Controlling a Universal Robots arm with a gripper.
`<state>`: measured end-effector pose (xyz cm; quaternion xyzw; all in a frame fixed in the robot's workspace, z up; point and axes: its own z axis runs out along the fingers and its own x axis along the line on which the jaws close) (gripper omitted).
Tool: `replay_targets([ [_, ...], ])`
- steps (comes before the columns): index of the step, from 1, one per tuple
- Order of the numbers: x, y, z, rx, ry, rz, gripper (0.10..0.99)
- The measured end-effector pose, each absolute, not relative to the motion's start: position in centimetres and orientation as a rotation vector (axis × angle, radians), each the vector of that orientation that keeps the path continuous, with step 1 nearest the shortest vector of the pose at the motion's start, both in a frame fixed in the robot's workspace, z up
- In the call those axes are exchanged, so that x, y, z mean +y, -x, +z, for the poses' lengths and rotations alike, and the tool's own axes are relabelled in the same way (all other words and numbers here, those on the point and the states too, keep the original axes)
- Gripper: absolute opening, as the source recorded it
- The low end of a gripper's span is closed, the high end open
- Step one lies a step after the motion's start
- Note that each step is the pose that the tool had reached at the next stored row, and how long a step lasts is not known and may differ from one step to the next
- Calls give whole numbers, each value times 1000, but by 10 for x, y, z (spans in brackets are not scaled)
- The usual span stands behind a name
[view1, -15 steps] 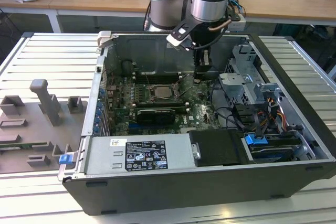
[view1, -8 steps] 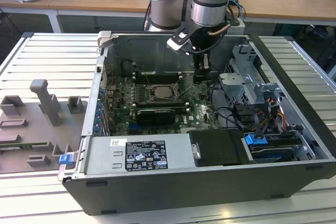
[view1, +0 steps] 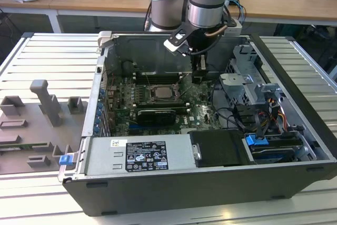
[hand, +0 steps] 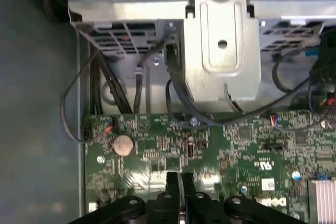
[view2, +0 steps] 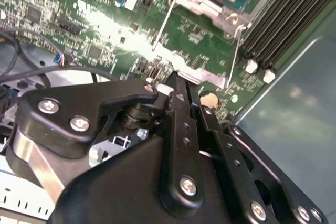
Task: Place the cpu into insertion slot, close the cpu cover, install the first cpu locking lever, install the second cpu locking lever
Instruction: 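Close the cpu cover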
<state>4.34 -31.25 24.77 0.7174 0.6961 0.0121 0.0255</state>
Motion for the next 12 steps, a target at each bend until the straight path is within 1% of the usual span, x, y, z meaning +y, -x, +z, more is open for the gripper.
replay_targets([
  [12,-312,-32,248,2152,-2218,37,169],
])
